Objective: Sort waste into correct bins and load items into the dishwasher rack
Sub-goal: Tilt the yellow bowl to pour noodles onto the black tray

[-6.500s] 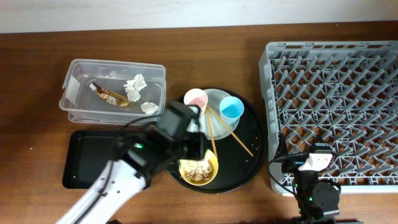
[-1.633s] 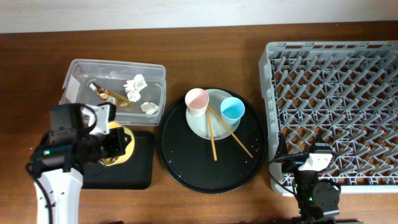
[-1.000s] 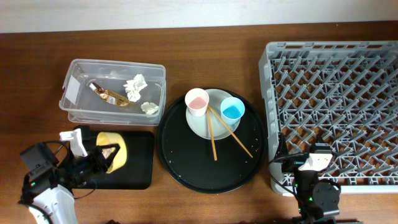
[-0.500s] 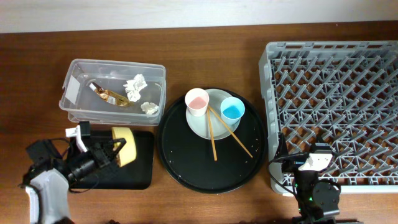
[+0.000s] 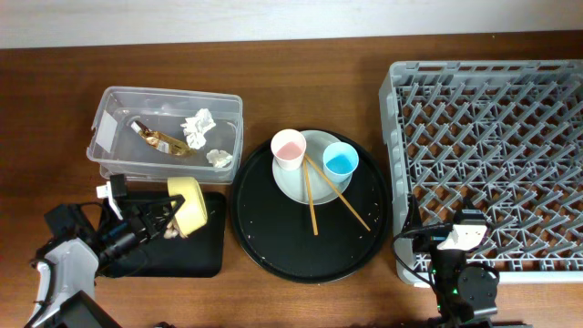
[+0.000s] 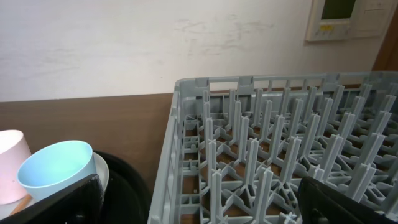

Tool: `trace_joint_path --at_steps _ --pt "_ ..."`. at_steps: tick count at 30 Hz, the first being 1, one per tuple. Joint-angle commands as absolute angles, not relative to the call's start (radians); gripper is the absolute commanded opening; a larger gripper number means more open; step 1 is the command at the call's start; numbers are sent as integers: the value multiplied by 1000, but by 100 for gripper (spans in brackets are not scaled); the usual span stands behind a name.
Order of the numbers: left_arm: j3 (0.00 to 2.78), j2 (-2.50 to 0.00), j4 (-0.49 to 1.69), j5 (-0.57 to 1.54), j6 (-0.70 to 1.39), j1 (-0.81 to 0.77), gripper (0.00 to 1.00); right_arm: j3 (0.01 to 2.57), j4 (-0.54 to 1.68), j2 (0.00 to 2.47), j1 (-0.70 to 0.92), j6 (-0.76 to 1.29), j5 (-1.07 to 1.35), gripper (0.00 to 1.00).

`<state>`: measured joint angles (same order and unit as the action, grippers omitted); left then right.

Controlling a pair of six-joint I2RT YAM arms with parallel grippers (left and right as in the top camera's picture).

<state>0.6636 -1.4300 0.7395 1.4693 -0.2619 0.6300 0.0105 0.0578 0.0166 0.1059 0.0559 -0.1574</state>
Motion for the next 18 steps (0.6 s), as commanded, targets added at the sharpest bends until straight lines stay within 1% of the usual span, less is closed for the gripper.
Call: trace_joint_path --at_steps 1,7,12,15,18 --pt "657 -1433 737 1523 -224 669 0 6 65 13 111 61 -170 99" --pt "657 -1433 784 1523 -224 744 0 6 65 13 111 61 -170 98" --pt "657 -1433 850 1575 -225 744 0 6 65 13 111 61 -170 98" --pt "657 -1433 820 1549 -226 745 0 6 65 13 111 61 -170 99" --pt "657 -1433 855 1559 -226 744 0 6 65 13 111 61 -170 98"
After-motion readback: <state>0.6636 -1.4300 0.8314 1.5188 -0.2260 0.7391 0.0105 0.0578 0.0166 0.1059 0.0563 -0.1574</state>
